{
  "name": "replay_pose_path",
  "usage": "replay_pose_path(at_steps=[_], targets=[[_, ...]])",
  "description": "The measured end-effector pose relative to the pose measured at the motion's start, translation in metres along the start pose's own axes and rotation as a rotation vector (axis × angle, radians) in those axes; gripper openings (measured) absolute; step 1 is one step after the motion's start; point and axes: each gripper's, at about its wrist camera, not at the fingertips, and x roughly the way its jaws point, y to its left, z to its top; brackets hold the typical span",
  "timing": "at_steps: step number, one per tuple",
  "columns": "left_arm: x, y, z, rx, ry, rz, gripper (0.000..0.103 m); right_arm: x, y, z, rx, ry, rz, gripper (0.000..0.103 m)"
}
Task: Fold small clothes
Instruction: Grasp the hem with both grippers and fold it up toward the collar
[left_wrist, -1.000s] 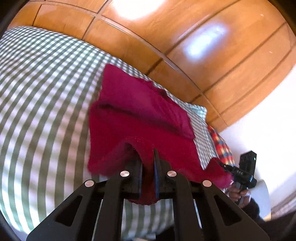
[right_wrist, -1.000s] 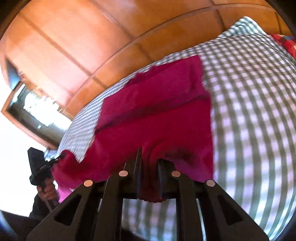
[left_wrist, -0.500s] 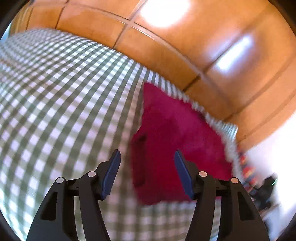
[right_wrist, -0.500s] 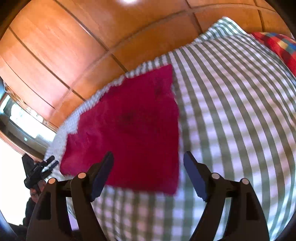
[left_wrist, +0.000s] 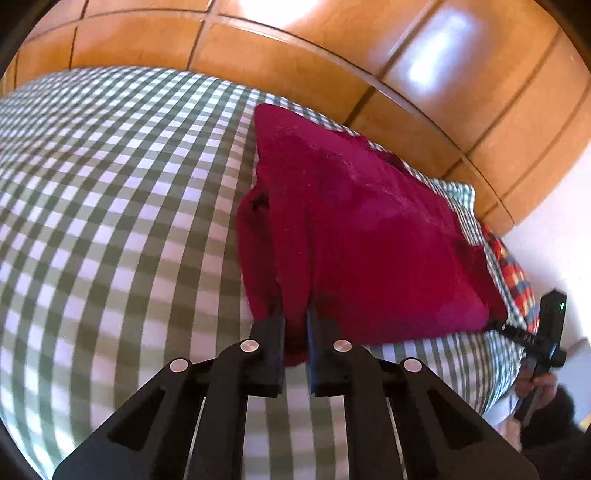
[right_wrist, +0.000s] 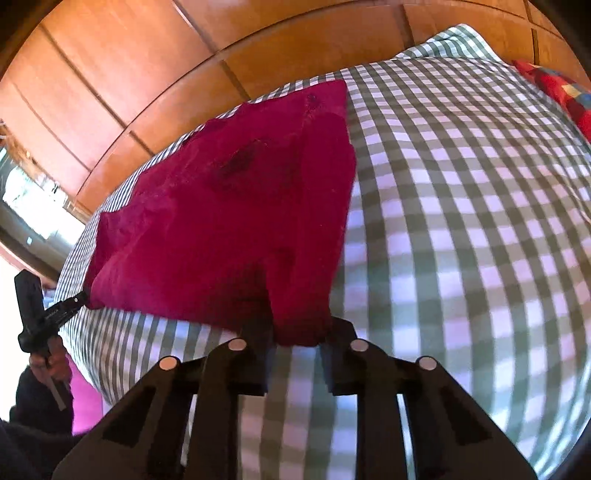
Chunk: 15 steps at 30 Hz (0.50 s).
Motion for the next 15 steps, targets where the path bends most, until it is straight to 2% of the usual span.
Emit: replay_pose_path(at_steps=[4,8,11,13,14,15], targets=[[-0.023,0.003,-0.031,0.001,0.025,-0.030,0.007,-0.027,-0.008,-0.033,-0.033,0.044,-0.015,0.011],[-0.047,0.002,-0.068,-0.019,0.048,-0.065,0.007,-0.046,-0.011,-0.071,-0.045,0.099,-0.016,0.011],[-0.063,-0.004,-0.088,-0.022,0.055,-0.077,0.008,-0.055,-0.010,-0.083,-0.061,0.124,-0.010,0.012],[-0.068,-0.005,-0.093,-0.020,0.056,-0.081,0.008,-0.058,-0.011,-0.082,-0.070,0.117,-0.033,0.031],[-0.071,-0.004,-0.093,-0.026,0.044,-0.083,0.012,-0.060,-0.013,-0.077,-0.065,0.105,-0.031,0.049],[-0.072,-0.002,-0.089,-0.039,0.029,-0.091,0.014,-0.065,-0.017,-0.069,-0.051,0.073,-0.030,0.062]])
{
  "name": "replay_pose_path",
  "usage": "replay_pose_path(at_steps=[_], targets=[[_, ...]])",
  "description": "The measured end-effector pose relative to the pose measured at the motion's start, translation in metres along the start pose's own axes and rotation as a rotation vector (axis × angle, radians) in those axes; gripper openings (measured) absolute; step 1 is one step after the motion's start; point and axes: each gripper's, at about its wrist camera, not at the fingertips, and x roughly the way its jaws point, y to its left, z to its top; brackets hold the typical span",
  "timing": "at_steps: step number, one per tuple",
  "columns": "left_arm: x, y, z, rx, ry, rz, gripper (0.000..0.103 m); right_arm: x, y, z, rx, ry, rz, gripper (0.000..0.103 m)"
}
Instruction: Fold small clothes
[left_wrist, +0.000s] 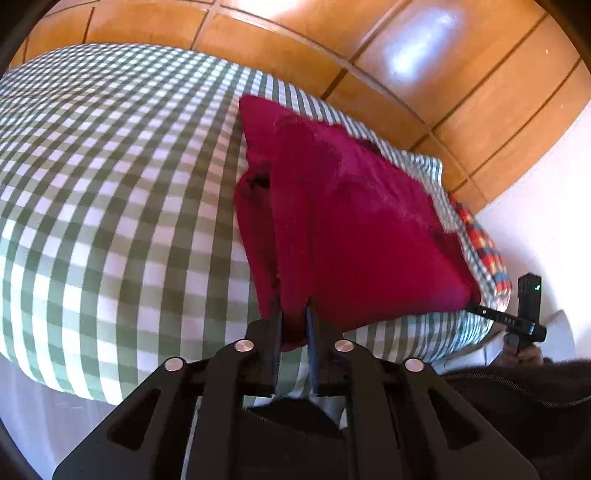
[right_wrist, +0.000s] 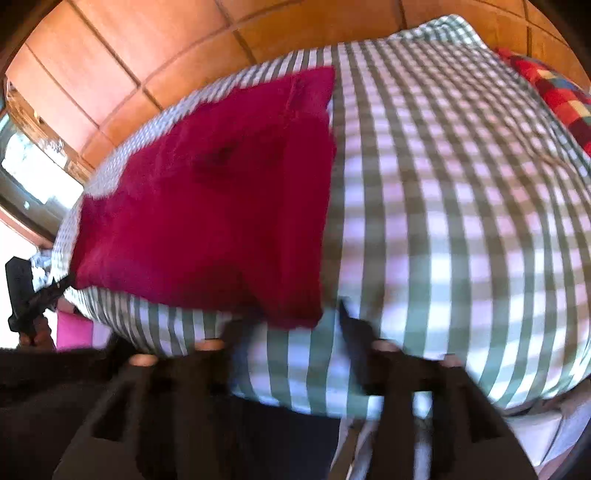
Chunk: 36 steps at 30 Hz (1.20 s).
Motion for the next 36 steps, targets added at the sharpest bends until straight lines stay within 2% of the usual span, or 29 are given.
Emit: replay_pose_path(at_steps=[2,4,8,10,12,13,14,15,16,19,21,25,29,33,36], targets=[[-0.002,0.003,0.010,-0.023,-0.031,-0.004,0.032,-0.003,-0.003,0.019,0.022,-0.053,0.000,0.065],[-0.002,0.005,0.024,-0.050,-0.068,-0.011,0.046,-0.001,-0.005,0.035,0.024,-0.085,-0.018,0.065],[0.013,0.003,0.053,-0.049,-0.106,0.003,0.046,0.022,-0.007,0.067,0.045,-0.098,-0.051,0.062],[0.027,0.003,0.065,-0.053,-0.101,0.001,0.046,0.037,-0.005,0.081,0.059,-0.091,-0.054,0.054],[0.045,0.003,0.074,-0.049,-0.075,-0.016,0.046,0.051,0.003,0.091,0.045,-0.076,-0.062,0.035],[0.052,0.003,0.076,-0.050,-0.065,-0.015,0.045,0.054,0.007,0.093,0.030,-0.073,-0.076,0.027],[0.056,0.003,0.076,-0.048,-0.055,-0.019,0.027,0.054,0.010,0.093,0.019,-0.076,-0.086,0.014],[0.062,0.002,0.077,-0.035,-0.036,-0.022,0.016,0.052,0.015,0.092,0.007,-0.087,-0.094,0.009],[0.062,-0.001,0.076,-0.016,-0.037,-0.018,0.010,0.048,0.020,0.091,-0.010,-0.102,-0.100,0.008],[0.046,-0.013,0.072,0.021,-0.084,-0.057,0.008,0.024,0.041,0.089,-0.093,-0.157,-0.123,0.008],[0.030,-0.020,0.075,0.031,-0.121,-0.093,0.007,0.005,0.055,0.093,-0.146,-0.196,-0.108,0.008],[0.007,-0.029,0.095,0.055,-0.192,-0.118,0.007,-0.010,0.065,0.119,-0.163,-0.262,-0.079,0.008],[0.017,-0.028,0.135,0.064,-0.220,-0.072,0.007,0.007,0.058,0.167,-0.106,-0.300,-0.069,0.008],[0.055,-0.012,0.184,0.041,-0.195,0.015,0.007,0.048,0.036,0.222,-0.034,-0.271,-0.089,0.008],[0.085,0.002,0.213,0.020,-0.161,0.066,0.007,0.085,0.027,0.246,-0.001,-0.226,-0.112,0.008]])
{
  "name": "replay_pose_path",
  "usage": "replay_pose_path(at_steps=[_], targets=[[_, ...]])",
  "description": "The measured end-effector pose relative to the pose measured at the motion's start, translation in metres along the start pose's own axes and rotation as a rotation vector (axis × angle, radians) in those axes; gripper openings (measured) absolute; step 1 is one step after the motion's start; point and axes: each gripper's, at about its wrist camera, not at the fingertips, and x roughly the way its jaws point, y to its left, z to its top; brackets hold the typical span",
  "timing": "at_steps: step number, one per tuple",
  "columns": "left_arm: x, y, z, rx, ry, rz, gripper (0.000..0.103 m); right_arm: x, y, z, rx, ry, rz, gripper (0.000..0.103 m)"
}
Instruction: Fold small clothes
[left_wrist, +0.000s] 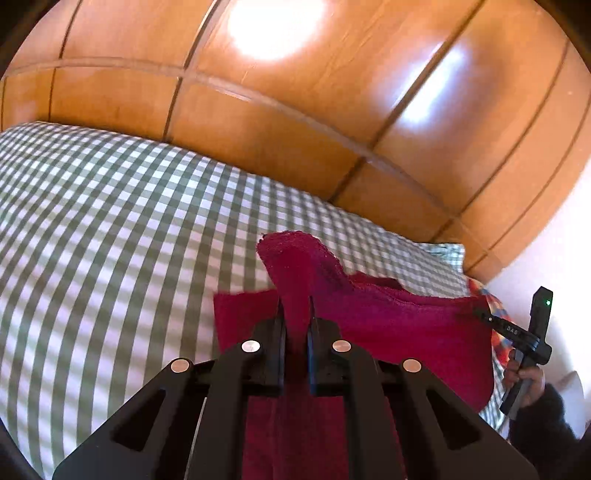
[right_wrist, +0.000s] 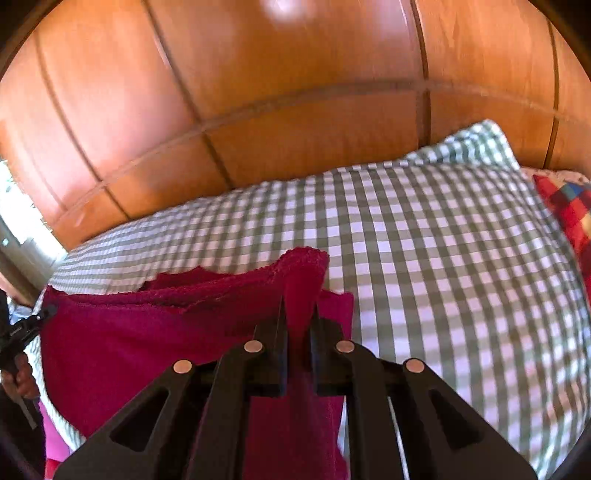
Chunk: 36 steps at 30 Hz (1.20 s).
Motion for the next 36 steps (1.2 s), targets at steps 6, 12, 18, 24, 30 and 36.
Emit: replay_pose_path(at_steps=[6,12,18,24,30,36], targets=[[0.062,0.011,0.012,0.000,0.121,0.110,0.007,0.058,-0.008,-0.001,0.010,0.110,-0.033,0.013],[0.030,0.029,-0.005,-0.054,0.108,0.058,0.024,0.013,-0.017,-0.022,0.020,0.066,0.033,0.061],[-0.046,0.035,-0.061,-0.003,0.109,-0.044,0.029,-0.041,-0.024,-0.084,0.024,0.119,0.139,0.067],[-0.081,0.022,-0.123,0.076,0.153,-0.101,0.061,-0.060,-0.022,-0.148,0.018,0.202,0.174,0.067],[-0.067,0.006,-0.138,0.164,0.155,-0.109,0.036,-0.048,-0.021,-0.157,0.038,0.211,0.147,0.032],[-0.084,0.002,-0.137,0.225,0.160,-0.137,0.006,-0.082,-0.004,-0.141,-0.069,0.162,0.116,0.016]])
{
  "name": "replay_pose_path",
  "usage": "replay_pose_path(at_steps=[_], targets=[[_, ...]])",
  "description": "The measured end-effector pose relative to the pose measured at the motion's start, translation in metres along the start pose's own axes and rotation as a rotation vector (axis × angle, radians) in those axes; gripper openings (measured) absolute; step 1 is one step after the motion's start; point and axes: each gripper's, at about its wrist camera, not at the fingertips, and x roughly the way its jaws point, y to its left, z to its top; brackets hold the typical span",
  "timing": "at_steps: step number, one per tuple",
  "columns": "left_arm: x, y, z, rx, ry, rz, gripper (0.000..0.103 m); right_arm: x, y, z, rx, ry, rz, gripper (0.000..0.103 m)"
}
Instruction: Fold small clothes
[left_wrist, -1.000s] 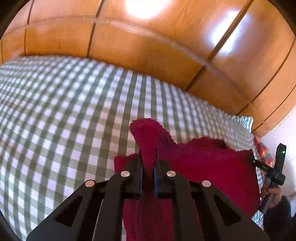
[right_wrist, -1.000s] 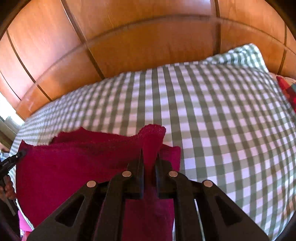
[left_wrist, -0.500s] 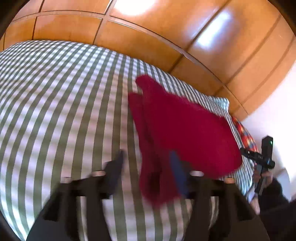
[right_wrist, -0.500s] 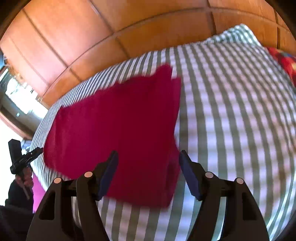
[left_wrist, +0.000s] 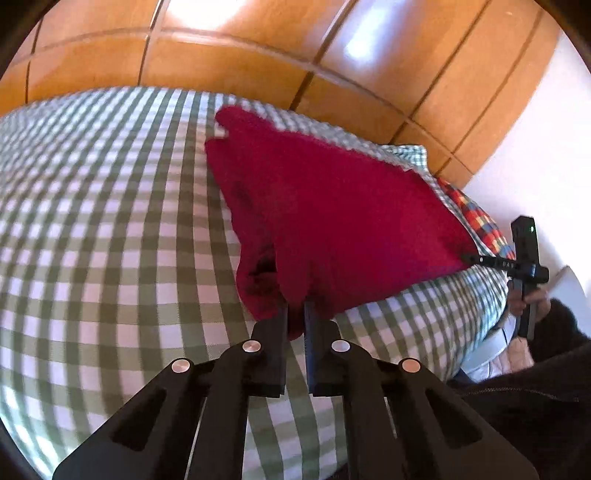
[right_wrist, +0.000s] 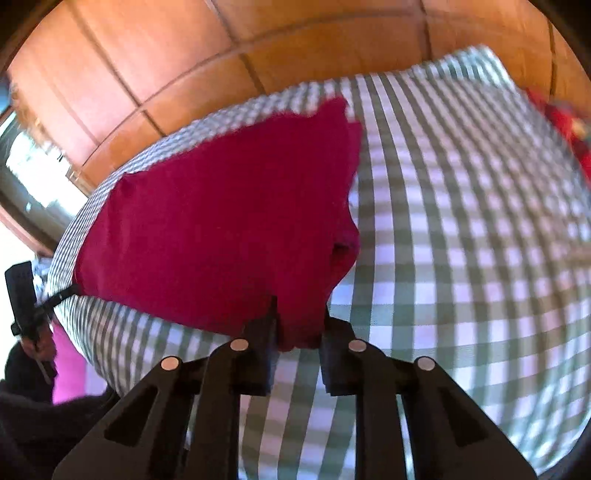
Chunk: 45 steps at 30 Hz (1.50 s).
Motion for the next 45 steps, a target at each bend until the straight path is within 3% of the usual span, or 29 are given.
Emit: replay_pose_path(at_steps=[4,8,10,15,17,18,20,22,29,35,36,37,38,39,41,45], targets=[[-0.025,-0.007,-0.012,0.032,-0.004,-0.045,0.006,-0.022,0.001,-0.015,-0.048,0.016,-0.017,0.016],[-0.009,-0.005,-0.053,-0.011,0.099,-0.046,0.006,-0.005,-0.015,-0.047,-0.006,0.101,-0.046,0.016],[-0.004,-0.002,-0.065,-0.047,0.116,-0.045,0.006,-0.002,-0.019,-0.057,0.012,0.098,-0.042,0.016],[-0.010,-0.001,-0.065,-0.083,0.098,-0.057,0.006,-0.004,-0.017,-0.056,0.009,0.097,-0.042,0.018],[-0.016,-0.003,-0.058,-0.088,0.095,-0.073,0.007,-0.006,-0.013,-0.054,0.009,0.098,-0.029,0.027],[-0.021,-0.002,-0.052,-0.106,0.081,-0.091,0.010,-0.009,-0.010,-0.050,0.003,0.090,-0.035,0.039],[-0.034,0.001,-0.040,-0.134,0.023,-0.101,0.034,-0.017,-0.009,-0.040,0.011,0.066,-0.027,0.060],[-0.043,0.006,-0.026,-0.153,-0.040,-0.110,0.046,-0.024,-0.013,-0.027,0.019,0.020,-0.034,0.062],[-0.005,0.032,0.039,-0.264,-0.110,-0.037,0.046,0.000,-0.012,0.040,0.078,-0.081,-0.075,0.062],[0.036,0.033,0.080,-0.268,-0.089,-0.007,0.043,0.039,-0.021,0.090,0.116,-0.095,-0.142,0.061],[0.041,0.031,0.083,-0.264,-0.081,-0.006,0.039,0.049,-0.024,0.098,0.125,-0.086,-0.161,0.057],[0.047,0.030,0.086,-0.256,-0.066,-0.001,0.028,0.056,-0.026,0.101,0.128,-0.074,-0.161,0.050],[0.052,0.028,0.089,-0.243,-0.058,0.009,0.012,0.063,-0.027,0.105,0.126,-0.052,-0.152,0.023],[0.053,0.025,0.090,-0.222,-0.060,0.032,0.008,0.068,-0.027,0.107,0.120,-0.036,-0.148,0.008],[0.047,0.018,0.089,-0.193,-0.093,0.069,0.007,0.064,-0.023,0.108,0.097,-0.063,-0.156,0.007],[0.029,0.016,0.096,-0.192,-0.177,0.119,0.007,0.036,-0.022,0.113,0.130,-0.199,-0.142,0.007]])
